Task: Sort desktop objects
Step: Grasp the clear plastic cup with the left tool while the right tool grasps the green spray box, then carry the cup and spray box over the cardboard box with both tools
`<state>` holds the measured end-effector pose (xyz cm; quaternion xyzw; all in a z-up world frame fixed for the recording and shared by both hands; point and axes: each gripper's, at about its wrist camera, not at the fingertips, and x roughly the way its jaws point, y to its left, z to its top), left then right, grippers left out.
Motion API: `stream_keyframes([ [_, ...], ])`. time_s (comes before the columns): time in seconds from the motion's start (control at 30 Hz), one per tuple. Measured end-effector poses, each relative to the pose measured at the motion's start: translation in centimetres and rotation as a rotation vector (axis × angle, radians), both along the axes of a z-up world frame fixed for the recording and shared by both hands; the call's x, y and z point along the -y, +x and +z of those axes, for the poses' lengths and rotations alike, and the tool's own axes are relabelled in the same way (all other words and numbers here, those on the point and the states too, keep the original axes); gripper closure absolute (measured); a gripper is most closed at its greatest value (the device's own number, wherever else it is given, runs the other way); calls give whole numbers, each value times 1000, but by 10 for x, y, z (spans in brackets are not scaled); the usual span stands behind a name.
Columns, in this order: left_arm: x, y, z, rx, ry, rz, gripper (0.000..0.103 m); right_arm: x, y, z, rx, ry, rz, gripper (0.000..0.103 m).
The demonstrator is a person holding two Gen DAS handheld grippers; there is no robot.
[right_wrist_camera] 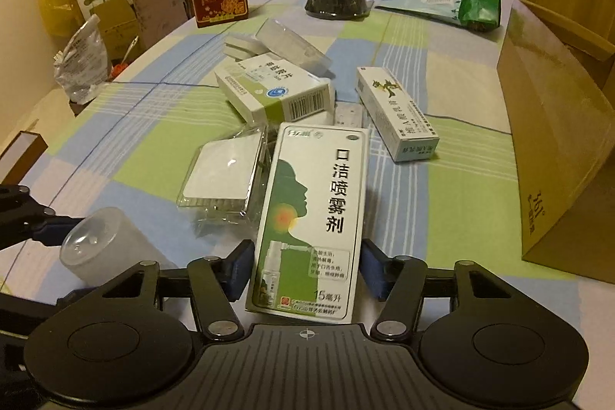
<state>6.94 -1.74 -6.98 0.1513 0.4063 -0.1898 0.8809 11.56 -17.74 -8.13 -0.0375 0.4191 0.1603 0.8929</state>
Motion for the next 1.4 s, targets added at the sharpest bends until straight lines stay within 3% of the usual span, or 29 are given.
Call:
stream_keyframes([
  [0.53, 12, -13, 32, 31, -21, -20, 76, 33, -30, 41, 50, 25, -69, 48],
  [0.87, 41, -2, 71, 75, -56, -59, 76, 70, -37, 94, 141, 42, -146, 48],
  [1.23, 116, 39, 134, 168, -132, -184, 76, 149, -20, 156, 270, 42, -276, 48],
  [1.4, 165, 64, 157, 204, -185, -258, 76, 193, -2, 168, 299, 20, -339, 48],
])
